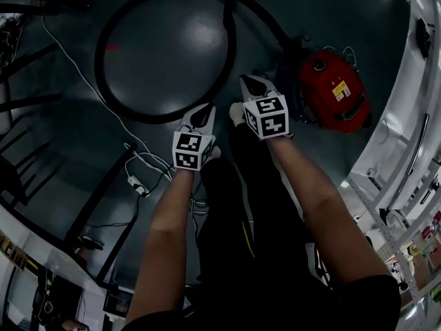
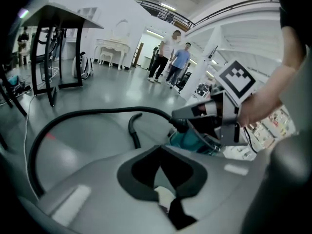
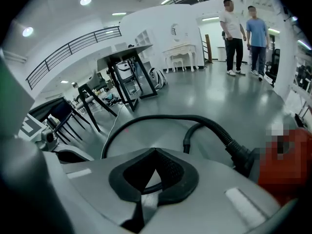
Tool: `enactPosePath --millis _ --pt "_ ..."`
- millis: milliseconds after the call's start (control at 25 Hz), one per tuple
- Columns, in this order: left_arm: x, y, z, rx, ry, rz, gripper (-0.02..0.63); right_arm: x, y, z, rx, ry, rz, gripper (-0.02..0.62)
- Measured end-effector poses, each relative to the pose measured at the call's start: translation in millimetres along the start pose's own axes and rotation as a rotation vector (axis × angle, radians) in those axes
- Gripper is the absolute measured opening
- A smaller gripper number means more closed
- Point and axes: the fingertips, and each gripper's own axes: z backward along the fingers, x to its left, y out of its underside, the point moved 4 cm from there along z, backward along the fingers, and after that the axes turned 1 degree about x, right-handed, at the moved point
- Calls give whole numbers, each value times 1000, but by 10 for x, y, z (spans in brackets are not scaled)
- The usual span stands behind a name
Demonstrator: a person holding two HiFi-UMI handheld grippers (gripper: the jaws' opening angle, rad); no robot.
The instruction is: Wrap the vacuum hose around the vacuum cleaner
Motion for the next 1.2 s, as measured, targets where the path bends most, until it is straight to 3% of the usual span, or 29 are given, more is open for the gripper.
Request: enactPosePath --millis 440,840,1200 --pt "520 416 -707 -33 -19 -26 11 -229 482 -861 5 26 -17 -3" --pt "828 1129 -1287 0 -42 21 29 -442 1048 -1508 0 56 -55 -2" --pt "1128 1659 -1812 41 -16 -27 57 -517 1528 -2122 25 69 -87 28"
